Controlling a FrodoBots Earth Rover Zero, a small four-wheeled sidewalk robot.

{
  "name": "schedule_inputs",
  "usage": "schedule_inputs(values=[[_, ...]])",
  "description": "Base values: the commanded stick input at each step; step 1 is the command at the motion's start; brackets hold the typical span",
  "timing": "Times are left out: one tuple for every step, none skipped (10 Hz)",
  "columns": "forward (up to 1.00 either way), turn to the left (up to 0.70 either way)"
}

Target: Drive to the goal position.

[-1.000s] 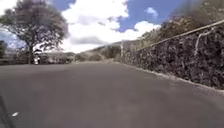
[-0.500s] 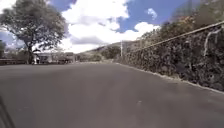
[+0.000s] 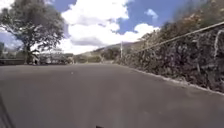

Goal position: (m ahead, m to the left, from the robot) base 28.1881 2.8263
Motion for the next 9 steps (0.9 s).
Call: schedule_inputs(values=[[0.7,0.0],[0.7,0.0],[0.7,0.0],[0.7,0.0],[0.7,0.0],[0.7,0.0],[0.7,0.0],[0.7,0.0],[0.7,0.0]])
